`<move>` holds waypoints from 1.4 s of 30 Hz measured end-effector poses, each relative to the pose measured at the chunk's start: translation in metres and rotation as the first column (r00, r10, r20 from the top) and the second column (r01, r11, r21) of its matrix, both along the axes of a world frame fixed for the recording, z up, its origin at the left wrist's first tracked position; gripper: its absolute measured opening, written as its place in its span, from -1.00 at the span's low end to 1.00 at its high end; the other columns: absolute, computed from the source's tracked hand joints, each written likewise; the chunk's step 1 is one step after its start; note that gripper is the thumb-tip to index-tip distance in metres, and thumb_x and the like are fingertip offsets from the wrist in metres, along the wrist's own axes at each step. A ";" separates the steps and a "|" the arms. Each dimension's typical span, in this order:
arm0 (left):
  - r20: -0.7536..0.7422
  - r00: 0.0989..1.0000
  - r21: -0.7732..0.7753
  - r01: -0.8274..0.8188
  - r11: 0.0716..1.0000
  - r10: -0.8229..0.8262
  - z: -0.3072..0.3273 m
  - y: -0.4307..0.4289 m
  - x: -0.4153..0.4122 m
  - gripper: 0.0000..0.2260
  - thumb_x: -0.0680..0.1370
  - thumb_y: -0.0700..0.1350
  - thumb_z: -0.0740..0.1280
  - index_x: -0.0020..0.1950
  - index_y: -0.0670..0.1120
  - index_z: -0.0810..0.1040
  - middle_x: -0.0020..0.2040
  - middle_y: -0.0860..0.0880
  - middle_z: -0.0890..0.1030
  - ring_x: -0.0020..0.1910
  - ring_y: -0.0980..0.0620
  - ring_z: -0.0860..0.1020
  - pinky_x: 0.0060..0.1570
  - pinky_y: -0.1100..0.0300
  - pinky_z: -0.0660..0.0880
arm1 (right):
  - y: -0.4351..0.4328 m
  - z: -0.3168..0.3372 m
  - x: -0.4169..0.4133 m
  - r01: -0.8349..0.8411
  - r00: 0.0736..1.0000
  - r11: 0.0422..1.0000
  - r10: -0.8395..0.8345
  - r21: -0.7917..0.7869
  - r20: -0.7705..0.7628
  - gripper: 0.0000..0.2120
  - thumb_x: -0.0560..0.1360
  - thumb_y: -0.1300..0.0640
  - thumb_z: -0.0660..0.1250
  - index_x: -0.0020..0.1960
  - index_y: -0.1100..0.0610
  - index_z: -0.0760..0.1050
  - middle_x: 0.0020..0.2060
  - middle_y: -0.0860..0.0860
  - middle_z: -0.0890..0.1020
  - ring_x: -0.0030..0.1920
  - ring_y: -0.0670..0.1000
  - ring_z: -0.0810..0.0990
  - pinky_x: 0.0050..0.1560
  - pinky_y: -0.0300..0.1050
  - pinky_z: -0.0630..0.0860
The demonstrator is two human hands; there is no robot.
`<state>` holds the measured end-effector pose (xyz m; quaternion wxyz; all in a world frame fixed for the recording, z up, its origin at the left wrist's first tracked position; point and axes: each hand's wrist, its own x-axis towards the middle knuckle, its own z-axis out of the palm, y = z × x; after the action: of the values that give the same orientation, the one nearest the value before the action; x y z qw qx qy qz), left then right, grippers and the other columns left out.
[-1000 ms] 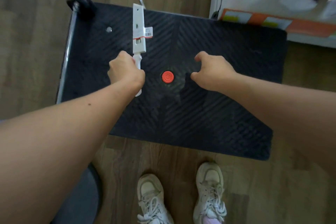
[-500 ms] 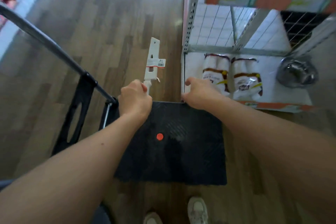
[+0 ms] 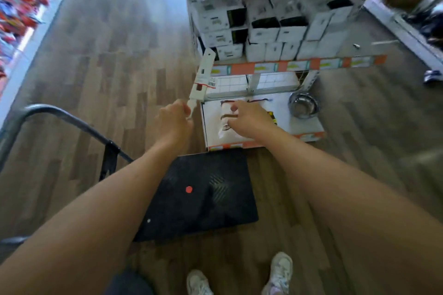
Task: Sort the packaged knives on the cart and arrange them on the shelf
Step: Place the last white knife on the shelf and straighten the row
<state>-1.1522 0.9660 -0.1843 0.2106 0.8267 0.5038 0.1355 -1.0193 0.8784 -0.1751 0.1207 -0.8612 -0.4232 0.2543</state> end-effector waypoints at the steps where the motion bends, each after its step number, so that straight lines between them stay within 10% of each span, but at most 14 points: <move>1: 0.029 1.000 -0.014 0.008 1.000 -0.007 0.007 -0.009 0.012 -0.83 0.53 -0.16 0.29 0.11 -0.14 0.54 0.08 -0.12 0.61 -0.01 -0.05 0.55 -0.14 0.19 0.36 | -0.010 0.006 0.008 0.004 1.000 1.000 -0.004 -0.007 0.003 -0.61 0.53 0.06 0.21 0.34 0.12 0.35 0.25 0.12 0.50 0.23 0.13 0.46 0.01 -0.10 0.38; 19: 0.229 0.969 -0.024 0.098 0.995 -0.090 0.124 -0.186 0.327 -0.73 0.49 -0.13 0.37 0.15 -0.19 0.57 0.13 -0.14 0.61 0.12 -0.10 0.56 0.13 0.12 0.43 | -0.215 0.116 0.307 0.176 0.971 0.978 -0.191 0.113 0.146 -0.70 0.50 0.09 0.27 0.20 0.15 0.46 0.16 0.15 0.56 0.14 0.16 0.53 0.10 -0.03 0.52; 42: 0.271 0.956 -0.032 0.126 0.991 -0.113 0.177 -0.115 0.695 -0.86 0.47 -0.18 0.37 -0.30 -0.11 0.53 -0.35 -0.05 0.53 -0.40 0.07 0.46 -0.36 0.22 0.43 | -0.150 0.181 0.654 0.144 0.955 0.984 -0.166 0.103 0.246 -0.67 0.55 0.07 0.20 0.28 0.17 0.37 0.19 0.14 0.51 0.15 0.13 0.49 -0.04 -0.14 0.36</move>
<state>-0.4567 0.8509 -0.0073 0.3051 0.8242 0.4227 0.2210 -0.3656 0.7281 0.0055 0.1213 -0.9113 -0.3766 0.1139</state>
